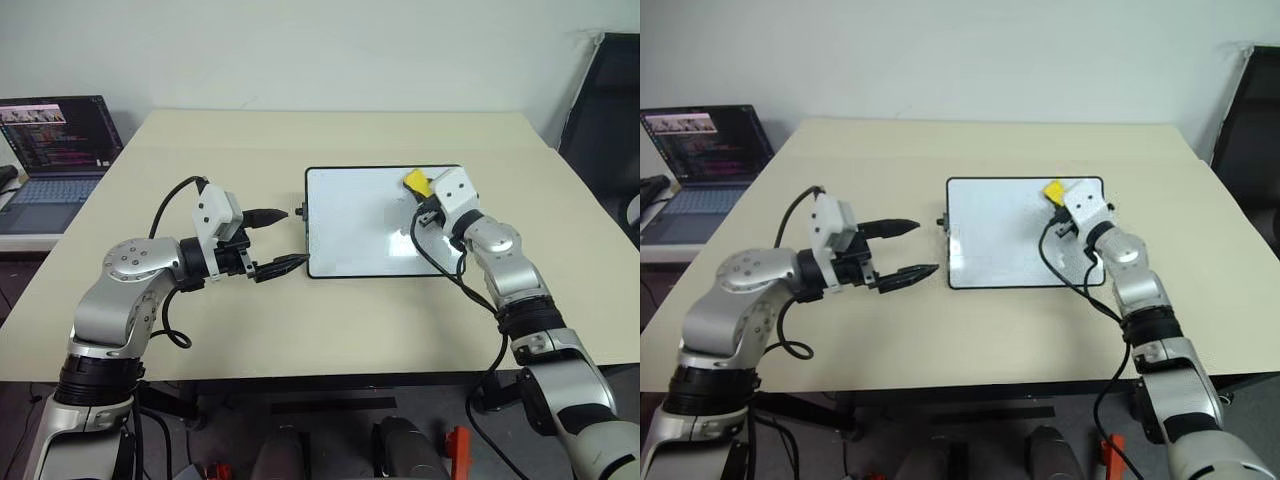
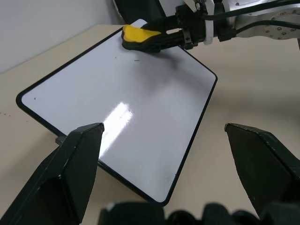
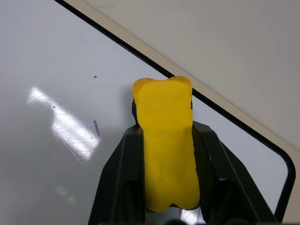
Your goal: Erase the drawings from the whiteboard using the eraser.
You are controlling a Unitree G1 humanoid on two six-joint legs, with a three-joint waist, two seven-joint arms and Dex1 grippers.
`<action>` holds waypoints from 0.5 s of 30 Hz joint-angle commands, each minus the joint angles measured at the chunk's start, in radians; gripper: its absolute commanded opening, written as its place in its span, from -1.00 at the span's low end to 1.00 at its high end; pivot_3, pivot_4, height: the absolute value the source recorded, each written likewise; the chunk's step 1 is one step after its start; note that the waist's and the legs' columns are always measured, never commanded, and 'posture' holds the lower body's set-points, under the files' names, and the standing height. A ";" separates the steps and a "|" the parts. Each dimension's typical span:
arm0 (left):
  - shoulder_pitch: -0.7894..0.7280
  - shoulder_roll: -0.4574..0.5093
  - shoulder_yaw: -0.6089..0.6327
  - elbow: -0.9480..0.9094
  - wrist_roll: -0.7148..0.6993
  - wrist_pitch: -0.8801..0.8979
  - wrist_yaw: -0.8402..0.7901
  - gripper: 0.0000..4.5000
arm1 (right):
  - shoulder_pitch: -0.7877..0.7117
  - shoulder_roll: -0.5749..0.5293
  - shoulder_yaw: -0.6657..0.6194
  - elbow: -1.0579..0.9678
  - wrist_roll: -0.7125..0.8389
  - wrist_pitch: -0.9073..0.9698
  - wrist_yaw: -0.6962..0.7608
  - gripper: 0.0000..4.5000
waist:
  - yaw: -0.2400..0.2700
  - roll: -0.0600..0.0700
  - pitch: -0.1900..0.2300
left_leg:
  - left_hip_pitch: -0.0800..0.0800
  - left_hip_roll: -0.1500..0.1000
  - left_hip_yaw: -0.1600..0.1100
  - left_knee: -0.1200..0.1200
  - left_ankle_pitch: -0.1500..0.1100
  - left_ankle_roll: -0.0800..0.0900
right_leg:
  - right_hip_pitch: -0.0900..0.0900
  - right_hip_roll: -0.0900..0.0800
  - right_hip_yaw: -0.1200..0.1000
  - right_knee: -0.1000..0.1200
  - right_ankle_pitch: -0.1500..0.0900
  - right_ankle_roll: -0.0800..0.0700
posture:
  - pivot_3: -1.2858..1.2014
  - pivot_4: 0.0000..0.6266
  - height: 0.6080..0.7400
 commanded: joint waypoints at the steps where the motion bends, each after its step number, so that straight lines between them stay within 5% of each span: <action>1: -0.023 -0.002 0.005 -0.012 0.000 -0.011 0.001 1.00 | 0.050 0.000 0.006 -0.009 -0.004 0.045 0.028 -0.56 | 0.000 0.000 0.000 | 0.000 0.000 0.000 0.000 0.000 0.000 | 0.000 0.000 0.000 0.000 0.000 0.000 | 0.03 -0.52 1.00; 9: -0.029 -0.011 0.002 -0.005 0.003 -0.014 0.005 1.00 | 0.187 -0.032 0.114 -0.271 0.051 0.188 0.325 -0.56 | -0.008 0.000 0.000 | 0.000 0.001 0.000 -0.001 -0.001 0.000 | 0.000 0.001 0.000 -0.001 -0.002 0.004 | 0.03 -0.52 1.00; 15: -0.026 -0.017 0.004 -0.007 0.004 -0.013 0.006 1.00 | 0.142 -0.026 0.078 -0.232 0.009 0.185 0.235 -0.56 | -0.009 0.000 0.000 | 0.000 0.002 0.000 -0.001 -0.001 0.000 | -0.001 0.001 0.000 -0.001 -0.004 -0.001 | 0.03 -0.52 1.00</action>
